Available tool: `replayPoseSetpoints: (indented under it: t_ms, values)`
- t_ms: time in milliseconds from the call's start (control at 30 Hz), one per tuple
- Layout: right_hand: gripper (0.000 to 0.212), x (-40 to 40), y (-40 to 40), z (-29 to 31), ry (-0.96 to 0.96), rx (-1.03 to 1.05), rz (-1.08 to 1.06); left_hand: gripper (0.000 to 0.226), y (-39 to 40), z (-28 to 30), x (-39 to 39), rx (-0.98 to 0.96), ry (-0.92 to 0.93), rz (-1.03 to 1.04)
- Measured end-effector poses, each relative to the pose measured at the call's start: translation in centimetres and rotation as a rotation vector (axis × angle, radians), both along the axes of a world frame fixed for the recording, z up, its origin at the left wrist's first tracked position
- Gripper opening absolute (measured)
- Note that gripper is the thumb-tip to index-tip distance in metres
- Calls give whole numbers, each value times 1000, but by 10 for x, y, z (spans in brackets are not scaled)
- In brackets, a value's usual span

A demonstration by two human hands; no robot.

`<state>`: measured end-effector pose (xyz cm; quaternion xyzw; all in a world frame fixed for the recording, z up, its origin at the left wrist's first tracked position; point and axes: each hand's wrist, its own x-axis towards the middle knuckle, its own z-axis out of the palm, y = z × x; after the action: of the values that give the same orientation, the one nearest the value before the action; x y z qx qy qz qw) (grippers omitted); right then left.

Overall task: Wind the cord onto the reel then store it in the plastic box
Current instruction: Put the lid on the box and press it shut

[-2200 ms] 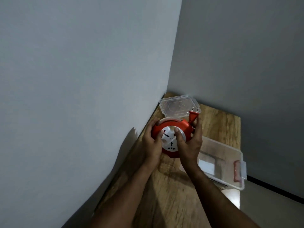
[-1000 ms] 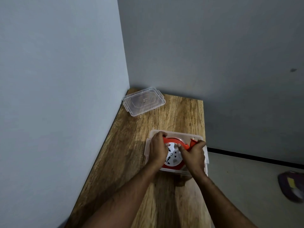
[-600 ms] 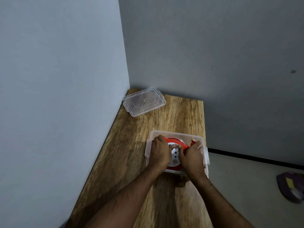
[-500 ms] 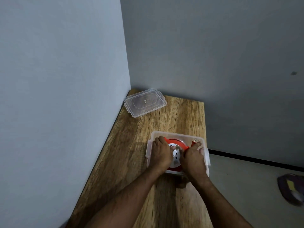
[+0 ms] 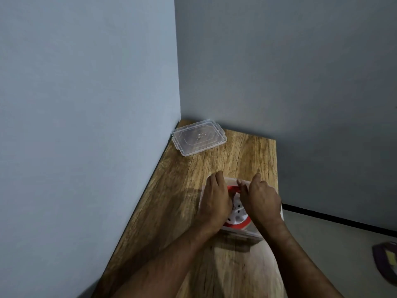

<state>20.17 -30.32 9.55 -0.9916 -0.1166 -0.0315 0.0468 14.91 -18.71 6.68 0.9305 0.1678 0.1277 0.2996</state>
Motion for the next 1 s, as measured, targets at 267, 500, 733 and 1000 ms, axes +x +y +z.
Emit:
replayPoseSetpoints:
  t_ms: [267,500,733,1000]
  values:
    - [71,53,43,22,60,286,275,82,66,23,28,-183,-81,251]
    - [61,103,82,13,76,419,415,76,139,24,63,-352,-137,397]
    - [56,165,115,-14,185,455,407,74,174,0,109,-544,-91,481]
    - [55,232,145,-56,272,596,341,70,199,-36,161,-691,-102,566]
